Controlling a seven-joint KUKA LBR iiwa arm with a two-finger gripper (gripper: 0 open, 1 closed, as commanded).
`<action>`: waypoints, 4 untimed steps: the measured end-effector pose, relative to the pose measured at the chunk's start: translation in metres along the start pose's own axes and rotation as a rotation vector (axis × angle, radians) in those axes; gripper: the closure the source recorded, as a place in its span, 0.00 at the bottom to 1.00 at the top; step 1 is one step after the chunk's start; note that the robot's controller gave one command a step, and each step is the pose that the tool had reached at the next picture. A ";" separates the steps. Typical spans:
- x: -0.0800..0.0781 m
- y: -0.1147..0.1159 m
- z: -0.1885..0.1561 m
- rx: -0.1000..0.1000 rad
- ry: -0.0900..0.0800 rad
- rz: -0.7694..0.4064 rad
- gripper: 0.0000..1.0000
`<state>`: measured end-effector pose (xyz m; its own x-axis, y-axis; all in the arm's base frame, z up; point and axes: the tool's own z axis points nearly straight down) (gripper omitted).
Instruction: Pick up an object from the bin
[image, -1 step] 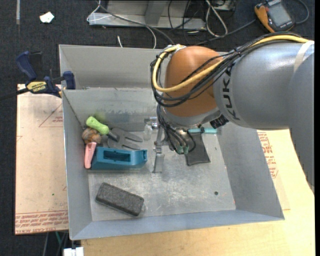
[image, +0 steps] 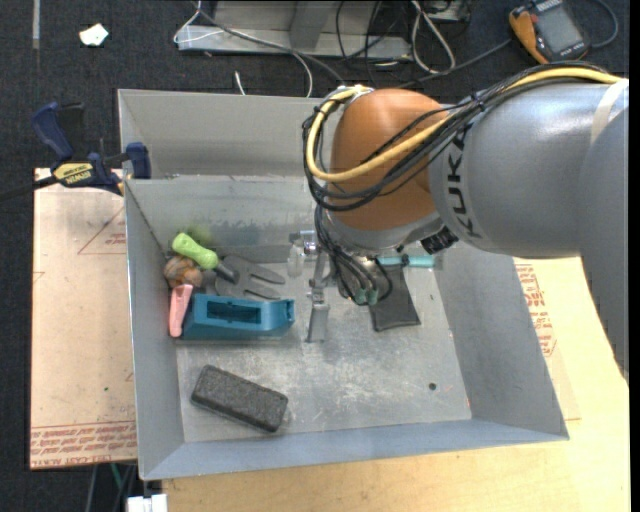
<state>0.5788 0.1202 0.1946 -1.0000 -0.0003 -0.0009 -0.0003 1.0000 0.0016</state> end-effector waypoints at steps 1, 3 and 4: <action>0.002 0.015 0.010 0.002 -0.006 -0.008 0.00; 0.067 0.027 0.000 0.000 -0.001 -0.211 0.00; 0.039 0.041 0.021 -0.001 -0.003 0.005 0.00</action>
Offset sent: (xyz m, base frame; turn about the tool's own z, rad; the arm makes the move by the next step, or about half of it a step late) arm -0.0797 0.0196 0.0161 -0.2144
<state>0.5396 0.1618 0.1733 -1.0000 0.0051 -0.0039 0.0050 1.0000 0.0028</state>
